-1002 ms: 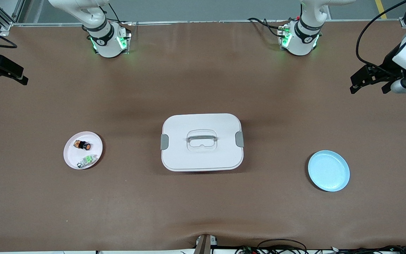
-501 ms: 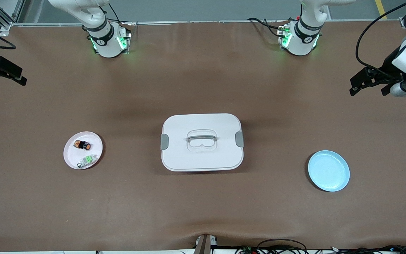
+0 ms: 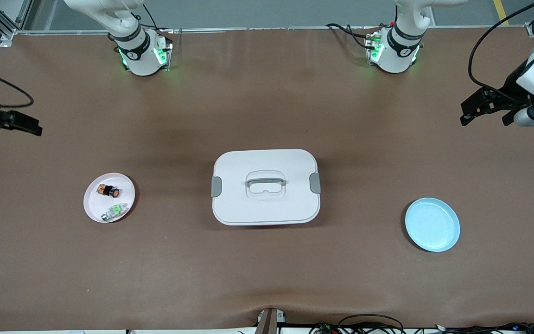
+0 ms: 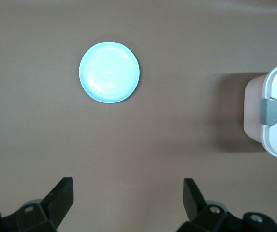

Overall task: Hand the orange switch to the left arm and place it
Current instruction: 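Move the right gripper out toward the white plate, then lower the right gripper over the black-orange switch on the white plate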

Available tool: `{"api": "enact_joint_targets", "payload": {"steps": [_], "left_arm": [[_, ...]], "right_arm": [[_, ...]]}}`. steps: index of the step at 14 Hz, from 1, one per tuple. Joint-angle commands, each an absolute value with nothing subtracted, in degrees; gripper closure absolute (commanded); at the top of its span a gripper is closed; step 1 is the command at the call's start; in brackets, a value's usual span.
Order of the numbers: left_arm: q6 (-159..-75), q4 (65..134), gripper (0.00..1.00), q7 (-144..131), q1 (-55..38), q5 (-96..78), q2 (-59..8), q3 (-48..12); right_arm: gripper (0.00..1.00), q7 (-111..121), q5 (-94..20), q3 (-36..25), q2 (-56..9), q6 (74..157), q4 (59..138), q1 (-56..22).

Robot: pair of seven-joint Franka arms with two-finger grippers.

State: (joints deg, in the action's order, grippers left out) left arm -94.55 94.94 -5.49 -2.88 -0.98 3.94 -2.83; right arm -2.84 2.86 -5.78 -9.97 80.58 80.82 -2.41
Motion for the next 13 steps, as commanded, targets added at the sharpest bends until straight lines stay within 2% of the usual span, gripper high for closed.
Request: {"api": "enact_joint_targets", "payload": {"steps": [1,5,7,10,13], "left_arm": [[-93.3,93.3,0.00,-5.6,-3.2,-0.6,3.3,-2.9],[-93.3,93.3,0.00,-5.6,-3.2,-0.6,3.3,-2.9],[-93.3,93.3,0.00,-5.6,-3.2,-0.7,3.3,-2.9],[-93.3,93.3,0.00,-5.6,-3.2,-0.6,3.3,-2.9],[-93.3,93.3,0.00,-5.5,-3.2,-0.6,3.3,-2.9]], "right_arm": [[0.00,-2.2,3.6,-5.2,-13.5,81.7,79.9,2.1],[0.00,3.3,4.0,-5.1,-15.8,84.7,81.6,3.2],[0.00,2.8,1.9,-5.1,-15.3,89.7,86.7,4.1],[0.00,2.8,-1.7,-5.1,-13.8,99.7,97.2,5.7],[0.00,-0.9,-2.6,-5.0,-12.4,115.4,109.3,4.8]]}}
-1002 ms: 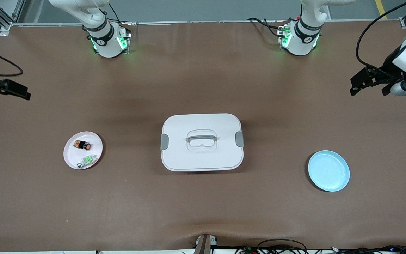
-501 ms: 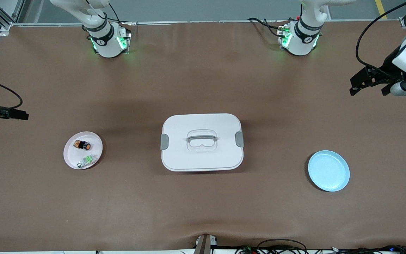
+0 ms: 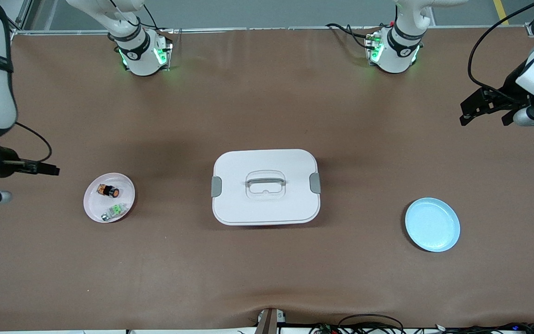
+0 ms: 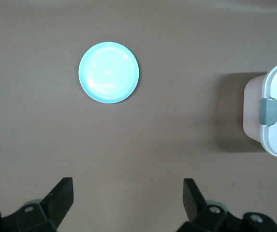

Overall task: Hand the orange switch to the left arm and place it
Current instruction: 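Lower the right gripper over the black-orange switch on the white plate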

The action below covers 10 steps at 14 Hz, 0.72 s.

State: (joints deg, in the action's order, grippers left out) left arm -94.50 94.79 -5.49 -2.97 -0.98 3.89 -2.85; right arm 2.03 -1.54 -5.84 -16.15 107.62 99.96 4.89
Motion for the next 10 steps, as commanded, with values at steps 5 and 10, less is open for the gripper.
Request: {"api": "enact_joint_targets", "payload": {"steps": [5,10], "left_arm": [[-93.3,93.3,0.00,-5.5,-3.3,-0.6,3.3,-2.9],[-93.3,93.3,0.00,-5.6,-3.3,-0.7,3.3,-2.9]], "right_arm": [[0.00,-3.8,-9.1,-5.1,-13.0,125.0,116.5,5.6],[0.00,-3.8,-9.7,-5.1,-15.5,128.0,116.2,5.8]]}}
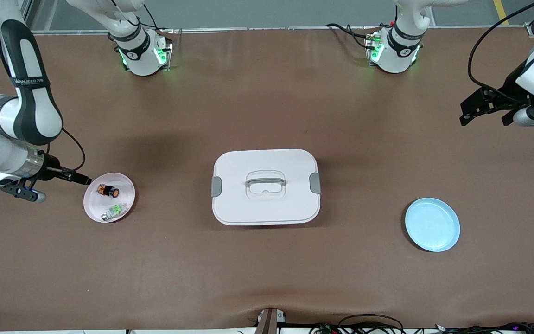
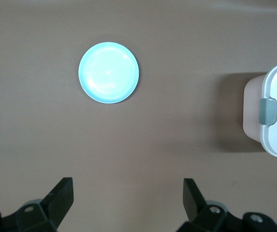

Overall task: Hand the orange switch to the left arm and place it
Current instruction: 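Lower the right gripper over the black-orange switch on the white plate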

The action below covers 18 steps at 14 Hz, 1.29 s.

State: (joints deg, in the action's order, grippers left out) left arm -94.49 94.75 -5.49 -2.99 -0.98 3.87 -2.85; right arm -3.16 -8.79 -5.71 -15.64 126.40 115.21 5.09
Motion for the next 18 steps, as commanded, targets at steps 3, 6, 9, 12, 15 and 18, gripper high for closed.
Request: {"api": "enact_joint_targets", "payload": {"steps": [3,6,9,12,15,18], "left_arm": [[-93.3,93.3,0.00,-5.6,-3.3,-0.7,3.3,-2.9],[-93.3,93.3,0.00,-5.6,-3.3,-0.7,3.3,-2.9],[-93.3,93.3,0.00,-5.5,-3.3,-0.6,3.3,-2.9],[-93.3,93.3,0.00,-5.5,-3.3,-0.6,3.3,-2.9],[-93.3,93.3,0.00,-5.5,-3.3,-0.7,3.3,-2.9],[-93.3,93.3,0.00,-5.5,-3.3,-0.6,3.3,-2.9]], "right_arm": [[0.00,-3.8,-9.7,-5.1,-18.9,131.0,116.2,5.5],[0.00,-7.9,-9.4,-5.1,-20.1,131.7,116.1,2.7],[0.00,-8.5,-9.0,-5.1,-21.7,133.2,115.9,2.3],[0.00,-8.3,-8.9,-5.1,-23.3,134.2,115.9,2.1],[0.00,-8.3,-8.8,-5.1,-24.7,135.4,115.8,2.0],[0.00,-7.6,-7.7,-5.2,-26.5,136.6,115.8,2.6]]}}
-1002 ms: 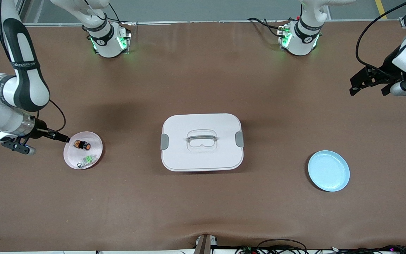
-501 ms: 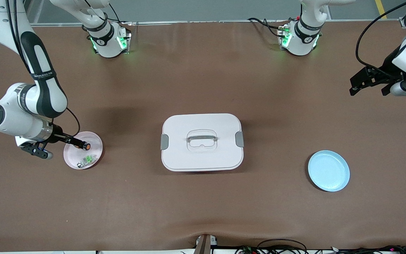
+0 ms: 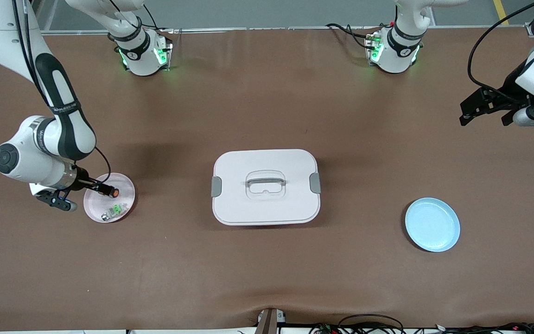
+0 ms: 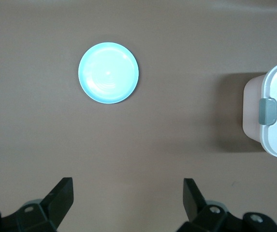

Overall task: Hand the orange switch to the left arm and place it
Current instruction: 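Lower the right gripper over the black-orange switch on the white plate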

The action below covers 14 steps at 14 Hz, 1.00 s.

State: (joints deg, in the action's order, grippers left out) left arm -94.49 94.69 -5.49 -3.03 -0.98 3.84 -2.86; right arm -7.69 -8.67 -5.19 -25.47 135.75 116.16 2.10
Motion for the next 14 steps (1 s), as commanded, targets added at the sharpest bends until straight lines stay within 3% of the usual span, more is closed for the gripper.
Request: {"api": "enact_joint_targets", "payload": {"steps": [1,14], "left_arm": [[-93.3,93.3,0.00,-5.5,-3.3,-0.7,3.3,-2.9],[-93.3,93.3,0.00,-5.5,-3.3,-0.6,3.3,-2.9]], "right_arm": [[0.00,-7.6,-7.4,-5.2,-26.8,136.7,115.8,2.6],[0.00,-7.6,-7.4,-5.0,-29.3,140.1,115.5,1.8]]}}
